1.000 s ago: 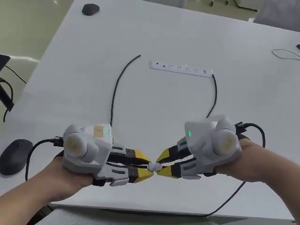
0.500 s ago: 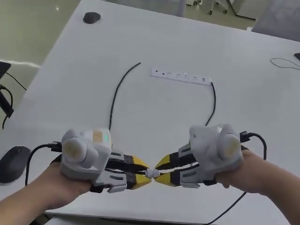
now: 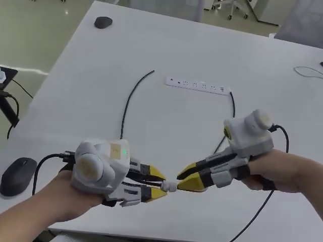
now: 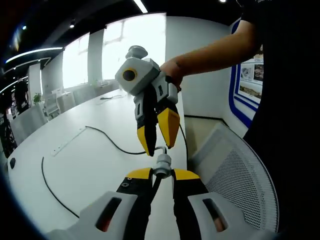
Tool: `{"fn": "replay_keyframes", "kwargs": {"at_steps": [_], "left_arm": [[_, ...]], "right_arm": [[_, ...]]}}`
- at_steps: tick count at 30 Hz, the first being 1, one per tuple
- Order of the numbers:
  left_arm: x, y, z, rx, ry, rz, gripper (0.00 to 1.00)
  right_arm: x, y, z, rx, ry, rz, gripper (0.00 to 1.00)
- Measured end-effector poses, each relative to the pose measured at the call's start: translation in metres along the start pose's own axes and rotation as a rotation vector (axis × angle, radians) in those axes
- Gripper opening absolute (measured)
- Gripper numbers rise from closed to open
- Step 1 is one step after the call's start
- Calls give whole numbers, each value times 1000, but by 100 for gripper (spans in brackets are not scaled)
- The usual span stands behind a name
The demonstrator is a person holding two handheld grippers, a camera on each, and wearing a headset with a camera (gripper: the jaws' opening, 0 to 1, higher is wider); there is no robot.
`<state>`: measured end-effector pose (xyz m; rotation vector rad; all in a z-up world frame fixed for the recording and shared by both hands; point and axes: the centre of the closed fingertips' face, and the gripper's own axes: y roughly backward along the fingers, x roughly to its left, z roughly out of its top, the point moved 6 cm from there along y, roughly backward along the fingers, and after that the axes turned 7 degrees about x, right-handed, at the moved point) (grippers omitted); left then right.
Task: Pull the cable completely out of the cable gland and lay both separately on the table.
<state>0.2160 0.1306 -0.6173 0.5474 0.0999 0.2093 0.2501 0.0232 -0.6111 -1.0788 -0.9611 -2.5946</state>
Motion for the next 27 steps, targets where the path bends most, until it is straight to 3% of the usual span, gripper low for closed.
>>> {"fn": "replay_keyframes", "kwargs": {"at_steps": [5, 8, 10, 23, 27], "left_arm": [[0, -1, 0, 8, -10, -7, 15], [0, 0, 2, 13, -17, -8, 15], [0, 0, 4, 9, -18, -7, 15], [-5, -7, 5, 33, -42, -37, 15], [-5, -8, 2, 33, -10, -41, 14]], "right_arm": [[-7, -5, -2, -20, -22, 29, 12], [-5, -6, -2, -30, -30, 55, 12], [1, -9, -4, -24, -41, 99, 12], [0, -13, -9, 32, -35, 111, 8], [1, -13, -9, 63, 75, 63, 7]]}}
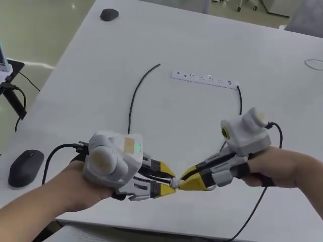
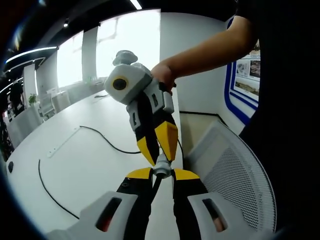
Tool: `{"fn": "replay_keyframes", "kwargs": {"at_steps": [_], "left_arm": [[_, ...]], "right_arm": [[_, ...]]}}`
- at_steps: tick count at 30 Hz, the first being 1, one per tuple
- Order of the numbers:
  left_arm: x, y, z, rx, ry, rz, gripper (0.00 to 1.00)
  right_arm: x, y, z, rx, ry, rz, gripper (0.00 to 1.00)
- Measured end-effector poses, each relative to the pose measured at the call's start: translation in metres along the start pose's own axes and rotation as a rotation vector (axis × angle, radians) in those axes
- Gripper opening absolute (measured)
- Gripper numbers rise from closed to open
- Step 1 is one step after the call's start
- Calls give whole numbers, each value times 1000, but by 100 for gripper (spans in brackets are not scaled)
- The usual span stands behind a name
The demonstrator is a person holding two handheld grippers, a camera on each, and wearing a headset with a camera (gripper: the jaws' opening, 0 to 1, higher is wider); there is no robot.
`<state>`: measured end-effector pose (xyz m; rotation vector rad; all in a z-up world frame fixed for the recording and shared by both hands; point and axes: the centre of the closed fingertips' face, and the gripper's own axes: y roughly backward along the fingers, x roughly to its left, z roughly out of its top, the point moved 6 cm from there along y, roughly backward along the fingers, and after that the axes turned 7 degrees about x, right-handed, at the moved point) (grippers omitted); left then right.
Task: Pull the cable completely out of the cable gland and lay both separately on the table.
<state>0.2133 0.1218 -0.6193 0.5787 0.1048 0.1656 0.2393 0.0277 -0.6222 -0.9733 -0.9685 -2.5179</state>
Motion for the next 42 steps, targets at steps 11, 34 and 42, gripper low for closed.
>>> {"fn": "replay_keyframes", "kwargs": {"at_steps": [11, 34, 42], "left_arm": [[3, 0, -5, -15, 86, -15, 15], [5, 2, -13, 3, 198, -31, 15], [1, 4, -16, 17, 189, -30, 15]], "right_arm": [[7, -3, 2, 81, 272, -252, 6], [29, -30, -5, 260, 871, -807, 7], [30, -32, -5, 236, 831, -787, 8]]}}
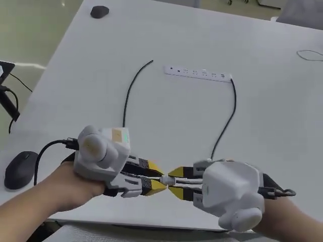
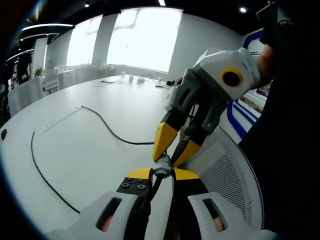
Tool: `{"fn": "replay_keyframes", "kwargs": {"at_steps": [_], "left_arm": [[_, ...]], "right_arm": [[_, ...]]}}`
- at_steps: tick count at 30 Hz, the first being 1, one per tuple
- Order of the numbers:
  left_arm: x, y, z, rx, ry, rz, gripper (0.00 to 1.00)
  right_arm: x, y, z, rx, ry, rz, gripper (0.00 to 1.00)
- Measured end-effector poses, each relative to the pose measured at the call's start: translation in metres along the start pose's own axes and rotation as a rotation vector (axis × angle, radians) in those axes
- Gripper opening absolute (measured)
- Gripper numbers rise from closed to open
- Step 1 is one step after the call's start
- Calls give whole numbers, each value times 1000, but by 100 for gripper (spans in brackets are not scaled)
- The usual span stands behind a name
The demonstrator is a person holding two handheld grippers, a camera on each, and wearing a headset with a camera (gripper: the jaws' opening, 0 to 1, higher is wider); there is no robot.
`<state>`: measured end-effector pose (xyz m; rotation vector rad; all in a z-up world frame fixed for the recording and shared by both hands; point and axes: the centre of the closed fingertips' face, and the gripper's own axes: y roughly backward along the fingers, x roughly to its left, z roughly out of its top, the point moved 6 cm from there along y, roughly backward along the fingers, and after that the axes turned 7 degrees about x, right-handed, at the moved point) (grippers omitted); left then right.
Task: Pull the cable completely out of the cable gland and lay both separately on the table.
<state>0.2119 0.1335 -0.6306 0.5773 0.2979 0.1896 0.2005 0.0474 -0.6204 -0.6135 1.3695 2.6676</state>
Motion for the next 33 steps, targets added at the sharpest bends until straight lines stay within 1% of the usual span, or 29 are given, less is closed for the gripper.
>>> {"fn": "replay_keyframes", "kwargs": {"at_steps": [3, 4, 6, 8, 9, 10, 11, 12, 13, 14, 15, 16, 17, 18, 19, 20, 21, 22, 23, 24, 25, 26, 27, 28, 29, 30, 31, 32, 33], "left_arm": [[0, 0, 1, -2, -3, 2, 15], [-1, 0, 1, -5, -5, 2, 15], [-2, 0, 1, -3, -10, 2, 15], [-2, -1, 1, -7, -17, 7, 15], [-2, -1, 1, -8, -16, 7, 15], [-2, 0, 1, -11, -17, 8, 15], [-2, 0, 1, -13, -18, 8, 15], [-3, 0, 1, -16, -19, 9, 15], [-3, 0, 1, -16, -21, 9, 15], [-3, 0, 1, -16, -23, 11, 15], [-3, 0, 1, -13, -31, 13, 15], [-3, 0, 1, -12, -37, 14, 15], [-3, 0, 2, -13, -40, 15, 15], [-3, 0, 2, -13, -42, 15, 15], [-3, 0, 2, -14, -47, 16, 15], [-3, 0, 3, -15, -49, 16, 15], [-4, 0, 3, -15, -53, 16, 15], [-4, 0, 4, -16, -56, 15, 15], [-4, 1, 4, -15, -58, 14, 15], [-4, 1, 4, -14, -61, 13, 15], [-4, 1, 4, -11, -68, 14, 15], [-4, 1, 4, -8, -71, 14, 15], [-5, 1, 4, -7, -74, 13, 15], [-5, 1, 5, -6, -79, 13, 15], [-5, 1, 5, -7, -87, 13, 15], [-5, 1, 5, -6, -88, 12, 15], [-5, 1, 6, -5, -97, 14, 15], [-5, 0, 6, 7, -114, 21, 15], [-6, 0, 6, 10, -119, 20, 15]], "right_arm": [[-2, 1, -1, -11, -19, 9, 8], [-2, 2, -1, -18, -43, 15, 8], [-1, 4, 0, -67, -136, 62, 10], [-6, 7, -1, -104, -224, 68, 11], [-7, 9, -3, -114, -260, 76, 13], [-9, 10, -7, -123, -318, 95, 16], [-11, 11, -11, -129, -360, 108, 19], [-12, 14, -13, -160, -453, 158, 24], [-12, 14, -14, -172, -493, 185, 27], [-17, 17, -18, -212, -603, 227, 28], [-21, 19, -19, -250, -664, 262, 27], [-24, 21, -20, -296, -800, 352, 28], [-26, 21, -22, -312, -882, 416, 29], [-27, 22, -24, -315, -944, 475, 32], [-28, 21, -27, -324, -997, 548, 34], [-30, 18, -31, -312, -980, 565, 33], [-34, 15, -34, -309, -968, 561, 29], [-34, 13, -34, -310, -997, 587, 29], [-34, 11, -35, -301, -1048, 642, 30], [-35, 9, -36, -307, -1056, 655, 30], [-36, 5, -39, -300, -1061, 674, 28], [-35, 3, -41, -288, -1075, 697, 25], [-33, -1, -43, -258, -1091, 718, 24], [-31, -3, -44, -237, -1091, 717, 22], [-31, -6, -44, -240, -1083, 709, 21], [-30, -10, -48, -247, -1081, 714, 23], [-28, -11, -47, -249, -1091, 740, 24], [-25, -10, -46, -253, -1101, 769, 25], [-24, -11, -45, -258, -1093, 769, 24]]}}
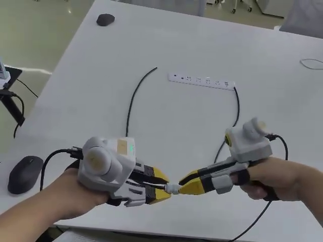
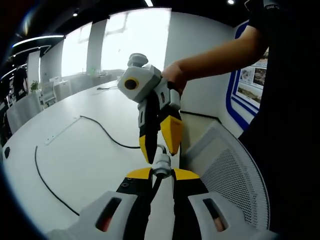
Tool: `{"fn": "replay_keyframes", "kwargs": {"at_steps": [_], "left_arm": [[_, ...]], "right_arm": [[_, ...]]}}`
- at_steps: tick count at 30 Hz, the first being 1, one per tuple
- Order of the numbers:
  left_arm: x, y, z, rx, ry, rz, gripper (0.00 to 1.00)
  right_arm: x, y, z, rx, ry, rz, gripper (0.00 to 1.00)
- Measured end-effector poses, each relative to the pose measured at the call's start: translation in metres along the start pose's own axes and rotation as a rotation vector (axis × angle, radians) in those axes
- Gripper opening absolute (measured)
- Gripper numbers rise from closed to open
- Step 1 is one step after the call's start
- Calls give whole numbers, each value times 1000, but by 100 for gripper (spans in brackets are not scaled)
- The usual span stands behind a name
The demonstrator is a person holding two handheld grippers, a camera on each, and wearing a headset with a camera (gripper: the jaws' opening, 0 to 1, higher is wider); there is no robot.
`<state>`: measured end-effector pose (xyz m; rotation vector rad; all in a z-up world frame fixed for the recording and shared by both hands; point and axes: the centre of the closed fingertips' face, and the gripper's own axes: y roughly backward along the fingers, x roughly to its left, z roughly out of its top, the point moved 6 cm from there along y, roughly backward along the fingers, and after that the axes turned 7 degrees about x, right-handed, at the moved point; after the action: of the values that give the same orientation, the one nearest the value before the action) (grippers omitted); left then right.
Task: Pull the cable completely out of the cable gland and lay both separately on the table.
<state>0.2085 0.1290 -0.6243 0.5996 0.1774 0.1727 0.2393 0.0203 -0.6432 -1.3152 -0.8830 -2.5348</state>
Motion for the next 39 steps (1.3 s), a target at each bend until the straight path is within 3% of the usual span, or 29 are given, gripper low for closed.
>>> {"fn": "replay_keyframes", "kwargs": {"at_steps": [6, 18, 24, 31, 39], "left_arm": [[-1, -1, 0, 8, -19, -12, 15], [0, 0, 1, 3, -20, -10, 15], [-1, 0, 0, 6, -21, -9, 15], [-1, 0, -2, 15, -6, -15, 15], [3, 3, -2, -15, 46, -33, 15]], "right_arm": [[8, -4, 2, -10, 5, 44, 22], [10, -8, 2, 22, 26, 77, 10], [10, -9, 2, 30, 15, 79, 9], [12, -11, 4, 63, 109, 25, 9], [22, -10, 7, 58, 379, -141, 8]]}}
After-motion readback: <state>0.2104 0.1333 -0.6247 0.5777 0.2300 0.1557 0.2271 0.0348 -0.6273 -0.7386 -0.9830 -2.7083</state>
